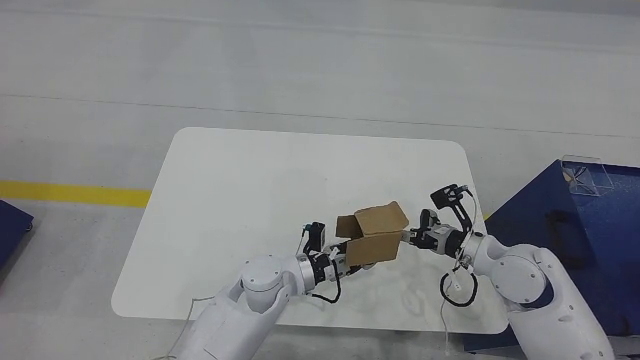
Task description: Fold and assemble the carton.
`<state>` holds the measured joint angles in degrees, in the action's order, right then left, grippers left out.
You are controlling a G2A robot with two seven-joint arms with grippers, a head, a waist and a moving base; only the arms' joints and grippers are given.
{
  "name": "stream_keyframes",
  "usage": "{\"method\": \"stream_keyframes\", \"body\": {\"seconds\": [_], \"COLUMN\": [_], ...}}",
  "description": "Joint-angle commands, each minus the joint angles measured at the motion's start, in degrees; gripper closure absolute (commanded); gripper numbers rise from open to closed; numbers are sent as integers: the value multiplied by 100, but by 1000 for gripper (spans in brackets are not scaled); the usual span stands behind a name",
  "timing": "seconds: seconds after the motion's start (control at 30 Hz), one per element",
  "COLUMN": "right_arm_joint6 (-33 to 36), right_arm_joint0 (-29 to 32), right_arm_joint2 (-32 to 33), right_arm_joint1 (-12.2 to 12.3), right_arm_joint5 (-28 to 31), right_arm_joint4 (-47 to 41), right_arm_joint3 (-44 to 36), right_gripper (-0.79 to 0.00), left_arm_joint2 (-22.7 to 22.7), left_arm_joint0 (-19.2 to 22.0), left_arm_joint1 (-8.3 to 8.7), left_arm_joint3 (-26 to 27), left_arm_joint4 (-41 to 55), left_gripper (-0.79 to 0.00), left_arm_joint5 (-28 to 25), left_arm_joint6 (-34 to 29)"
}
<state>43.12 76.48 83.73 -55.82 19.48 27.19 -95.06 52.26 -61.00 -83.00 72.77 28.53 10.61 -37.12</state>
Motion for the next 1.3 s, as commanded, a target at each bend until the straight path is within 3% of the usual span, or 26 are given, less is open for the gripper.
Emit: {"method": "stream_keyframes", "body": {"seconds": [0.0,0.57,0.73,1.07,1.27], "right_arm_joint6": [18,212,-158,-1895,-1938], "right_arm_joint0": [3,-72,-80,566,593], "right_arm_joint2": [83,-98,321,1190,1214], "right_arm_joint1": [13,17,24,-27,-30], "right_arm_joint5": [-15,-133,-352,-943,-931], "right_arm_joint4": [-40,-118,-771,-1522,-1554], "right_arm_joint3": [57,107,224,-260,-295], "right_gripper": [-785,-785,-785,-785,-785], "left_arm_joint2": [-2,-39,-37,-68,-99], "left_arm_joint0": [3,43,37,81,112], "left_arm_joint1": [-1,-20,-25,-43,-55], "left_arm_joint3": [-3,-76,-83,-163,-190], "left_arm_joint4": [3,43,76,114,77], "left_gripper": [0,0,0,0,0], "left_arm_joint5": [-1,-43,-70,-149,-119], "left_arm_joint6": [2,-15,-17,-77,-10]}}
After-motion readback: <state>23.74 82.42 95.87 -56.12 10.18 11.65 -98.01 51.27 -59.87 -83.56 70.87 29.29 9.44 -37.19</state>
